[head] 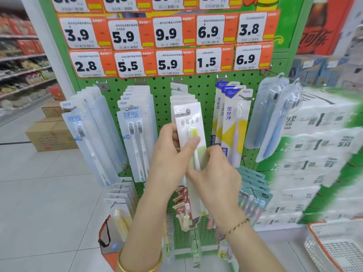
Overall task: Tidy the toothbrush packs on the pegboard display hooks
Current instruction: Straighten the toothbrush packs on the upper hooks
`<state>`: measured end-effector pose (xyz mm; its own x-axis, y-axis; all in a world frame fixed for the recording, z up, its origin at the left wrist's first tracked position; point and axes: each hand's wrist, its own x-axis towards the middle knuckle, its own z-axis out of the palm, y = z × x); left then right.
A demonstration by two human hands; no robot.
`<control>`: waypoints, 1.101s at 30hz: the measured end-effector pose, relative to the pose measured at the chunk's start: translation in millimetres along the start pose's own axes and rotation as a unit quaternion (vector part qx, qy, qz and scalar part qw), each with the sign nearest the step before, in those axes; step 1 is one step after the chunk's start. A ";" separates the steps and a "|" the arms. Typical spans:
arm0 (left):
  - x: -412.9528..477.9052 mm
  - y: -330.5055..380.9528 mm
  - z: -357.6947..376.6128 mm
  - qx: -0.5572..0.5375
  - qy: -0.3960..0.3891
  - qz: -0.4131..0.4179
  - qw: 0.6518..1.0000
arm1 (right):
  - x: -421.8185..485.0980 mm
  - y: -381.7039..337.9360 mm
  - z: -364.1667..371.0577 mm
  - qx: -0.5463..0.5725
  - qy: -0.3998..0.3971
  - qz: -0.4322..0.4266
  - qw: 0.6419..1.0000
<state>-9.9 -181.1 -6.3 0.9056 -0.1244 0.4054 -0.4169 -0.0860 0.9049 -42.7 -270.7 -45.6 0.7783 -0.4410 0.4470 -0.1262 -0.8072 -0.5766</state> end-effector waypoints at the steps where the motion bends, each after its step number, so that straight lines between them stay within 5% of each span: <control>1: 0.8 -1.2 0.6 0.008 0.005 0.001 1.000 | 1.1 -0.4 1.9 -0.001 0.003 -0.004 1.000; 7: 8.8 -7.2 -0.7 0.065 0.006 0.002 0.998 | 6.8 5.9 1.5 0.007 -0.045 -0.025 0.999; 12: 17.2 -11.7 -5.7 0.094 -0.016 0.015 0.995 | 43.8 -0.2 -26.3 0.142 0.059 -0.101 0.983; 17: 26.6 -15.4 -7.3 0.123 -0.030 -0.002 0.992 | 125.7 -49.0 -49.7 0.058 0.030 -0.183 0.981; 26: 31.4 -16.6 -13.2 0.144 -0.029 -0.018 0.989 | 210.4 -83.3 -17.2 -0.062 -0.130 -0.111 0.983; 33: 28.4 -15.1 -18.3 0.158 -0.021 -0.014 0.987 | 207.5 -84.8 -12.5 -0.034 -0.113 -0.084 0.990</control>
<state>23.6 -165.2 -6.1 0.9157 -0.1588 0.3692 -0.4016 -0.3931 0.8271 121.9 -298.7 104.6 0.9082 -0.2064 0.3642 -0.0187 -0.8892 -0.4572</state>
